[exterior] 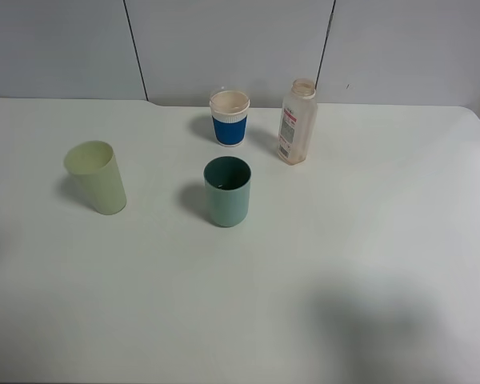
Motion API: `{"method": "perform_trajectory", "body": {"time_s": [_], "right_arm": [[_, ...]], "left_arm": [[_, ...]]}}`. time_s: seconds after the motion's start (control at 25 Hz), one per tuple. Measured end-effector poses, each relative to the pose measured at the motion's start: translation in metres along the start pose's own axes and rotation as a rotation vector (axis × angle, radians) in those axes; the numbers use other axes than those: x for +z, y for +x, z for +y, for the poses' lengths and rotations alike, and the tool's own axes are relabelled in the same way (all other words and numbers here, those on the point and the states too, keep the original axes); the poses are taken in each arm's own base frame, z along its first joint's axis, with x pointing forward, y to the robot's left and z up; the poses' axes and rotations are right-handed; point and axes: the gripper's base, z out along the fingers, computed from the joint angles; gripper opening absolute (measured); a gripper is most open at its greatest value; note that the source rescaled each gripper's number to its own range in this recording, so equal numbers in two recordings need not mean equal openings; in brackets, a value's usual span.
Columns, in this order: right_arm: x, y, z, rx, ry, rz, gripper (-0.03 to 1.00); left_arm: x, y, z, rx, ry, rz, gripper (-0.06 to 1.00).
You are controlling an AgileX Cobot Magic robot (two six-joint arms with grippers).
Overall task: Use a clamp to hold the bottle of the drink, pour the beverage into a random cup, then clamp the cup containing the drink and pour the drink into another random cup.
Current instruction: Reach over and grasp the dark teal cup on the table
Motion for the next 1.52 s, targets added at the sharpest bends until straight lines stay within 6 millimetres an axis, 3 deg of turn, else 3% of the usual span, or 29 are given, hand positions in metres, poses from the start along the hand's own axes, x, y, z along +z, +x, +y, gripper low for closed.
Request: {"method": "perform_trajectory", "body": {"time_s": [0.32, 0.84, 1.52], "right_arm": [[0.0, 0.0, 0.0, 0.0, 0.0, 0.0, 1.0], [0.0, 0.0, 0.0, 0.0, 0.0, 0.0, 1.0], [0.0, 0.0, 0.0, 0.0, 0.0, 0.0, 1.0]], "left_arm": [[0.02, -0.003, 0.004, 0.066, 0.043, 0.068, 0.99], [0.03, -0.005, 0.001, 0.119, 0.02, 0.076, 1.0], [0.106, 0.005, -0.041, 0.232, 0.203, 0.21, 1.0]]}}
